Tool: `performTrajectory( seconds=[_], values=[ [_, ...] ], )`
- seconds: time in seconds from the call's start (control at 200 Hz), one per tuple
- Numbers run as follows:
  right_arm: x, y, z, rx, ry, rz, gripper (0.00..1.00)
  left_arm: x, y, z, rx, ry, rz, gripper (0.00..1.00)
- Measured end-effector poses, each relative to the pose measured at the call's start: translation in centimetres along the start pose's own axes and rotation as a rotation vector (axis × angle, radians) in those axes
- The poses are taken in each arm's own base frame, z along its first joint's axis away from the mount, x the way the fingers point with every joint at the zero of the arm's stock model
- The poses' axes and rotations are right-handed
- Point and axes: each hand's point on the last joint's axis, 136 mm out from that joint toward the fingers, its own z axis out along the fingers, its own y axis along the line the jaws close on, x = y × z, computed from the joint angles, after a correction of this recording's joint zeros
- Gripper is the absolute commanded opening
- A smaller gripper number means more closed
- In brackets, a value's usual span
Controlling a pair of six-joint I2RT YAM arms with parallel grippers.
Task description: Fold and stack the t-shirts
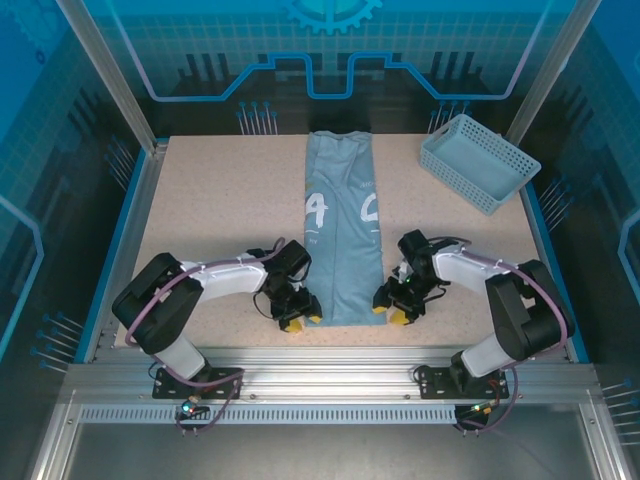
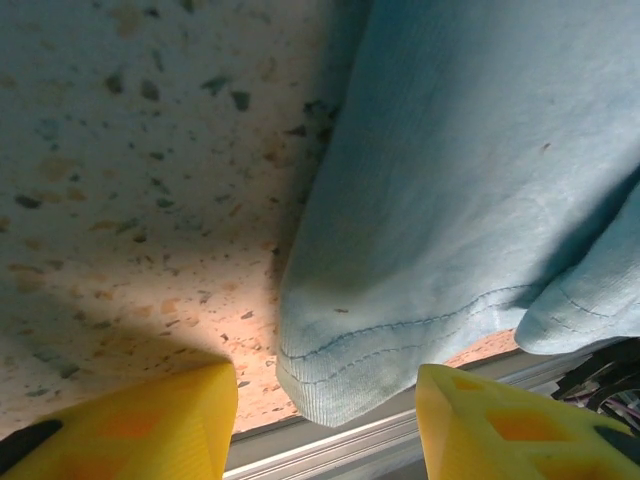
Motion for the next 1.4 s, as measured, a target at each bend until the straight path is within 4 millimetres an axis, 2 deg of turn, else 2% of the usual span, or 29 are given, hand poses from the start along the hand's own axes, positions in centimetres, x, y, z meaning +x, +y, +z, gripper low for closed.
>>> performTrajectory(
  seconds=[0.27, 0.33, 0.405, 0.48, 0.605, 0.71, 0.845, 0.965, 1.05, 1.276, 1.401],
  values=[
    [-0.4, 0.4, 1.1, -0.012, -0.001, 0.027, 0.33, 0.1, 0.5, 0.6, -0.027, 0.014, -0.026, 0.18],
    [-0.4, 0.4, 1.5, 0.003, 0.011, 0.040, 0.26, 0.0, 0.6, 0.7, -0.033, 0.015, -0.040, 0.11],
    [-0.5, 0.3, 1.6, 0.026, 0.017, 0.056, 0.11, 0.0, 0.5, 0.7, -0.027, 0.016, -0.041, 0.00],
    [-0.5, 0.6, 1.8, 0.046, 0.020, 0.040, 0.00, 0.0, 0.2, 0.7, -0.017, 0.013, -0.035, 0.00],
    [-0.4, 0.8, 1.5, 0.072, -0.014, 0.009, 0.00, 0.0, -0.1, 0.5, 0.000, -0.015, -0.012, 0.00],
    [0.0, 1.4, -0.3, 0.073, -0.073, -0.029, 0.00, 0.1, -1.0, -1.1, 0.045, -0.067, 0.022, 0.00],
    [-0.4, 4.0, -3.4, 0.029, -0.159, -0.071, 0.00, -0.5, -4.2, -4.4, 0.146, -0.149, 0.062, 0.00],
    [-2.0, 6.0, -5.6, -0.002, -0.209, -0.062, 0.00, -3.1, -7.1, -7.3, 0.229, -0.225, 0.054, 0.00],
    [-4.1, 7.4, -7.2, -0.018, -0.236, -0.036, 0.00, -5.6, -8.3, -9.2, 0.268, -0.273, 0.025, 0.00],
    [-12.0, 11.8, -11.0, -0.058, -0.311, 0.005, 0.00, -14.1, -9.8, -13.4, 0.332, -0.381, -0.085, 0.00],
    [-16.7, 13.5, -12.1, -0.073, -0.338, 0.021, 0.00, -19.3, -10.9, -14.7, 0.363, -0.419, -0.117, 0.00]
  ],
)
